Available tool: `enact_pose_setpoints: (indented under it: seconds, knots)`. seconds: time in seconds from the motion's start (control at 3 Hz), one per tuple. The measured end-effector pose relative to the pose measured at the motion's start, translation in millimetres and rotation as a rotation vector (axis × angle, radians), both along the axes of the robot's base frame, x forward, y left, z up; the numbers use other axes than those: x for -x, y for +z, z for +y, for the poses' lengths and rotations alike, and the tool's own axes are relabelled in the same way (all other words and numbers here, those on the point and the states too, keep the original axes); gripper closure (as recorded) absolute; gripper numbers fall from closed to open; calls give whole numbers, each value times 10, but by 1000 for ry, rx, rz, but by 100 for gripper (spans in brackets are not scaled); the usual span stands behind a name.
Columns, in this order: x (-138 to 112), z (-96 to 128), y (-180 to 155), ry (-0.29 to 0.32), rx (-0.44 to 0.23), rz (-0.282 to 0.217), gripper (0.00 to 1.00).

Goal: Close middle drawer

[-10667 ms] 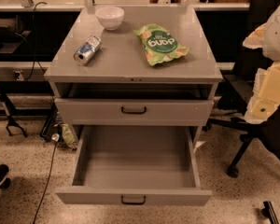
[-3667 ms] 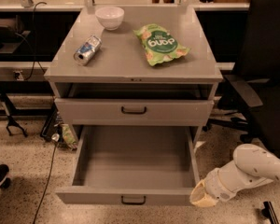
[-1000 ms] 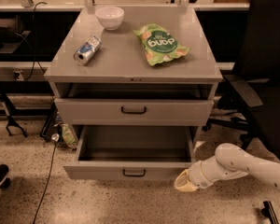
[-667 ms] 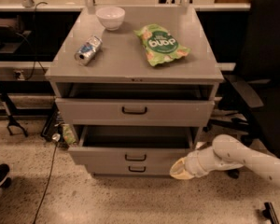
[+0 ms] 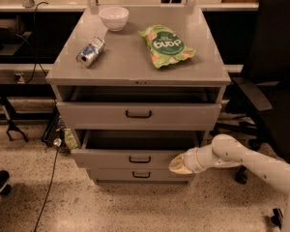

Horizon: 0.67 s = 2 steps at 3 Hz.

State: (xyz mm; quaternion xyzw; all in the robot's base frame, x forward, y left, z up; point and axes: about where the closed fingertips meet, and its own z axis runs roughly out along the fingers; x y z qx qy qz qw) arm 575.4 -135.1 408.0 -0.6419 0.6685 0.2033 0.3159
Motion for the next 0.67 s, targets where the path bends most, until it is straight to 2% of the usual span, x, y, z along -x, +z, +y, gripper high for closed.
enact_pose_setpoints:
  seconds: [0.33, 0.67]
  knots:
    - [-352, 25, -4, -7, -9, -79, 100]
    - [-352, 26, -5, -7, -9, -79, 82]
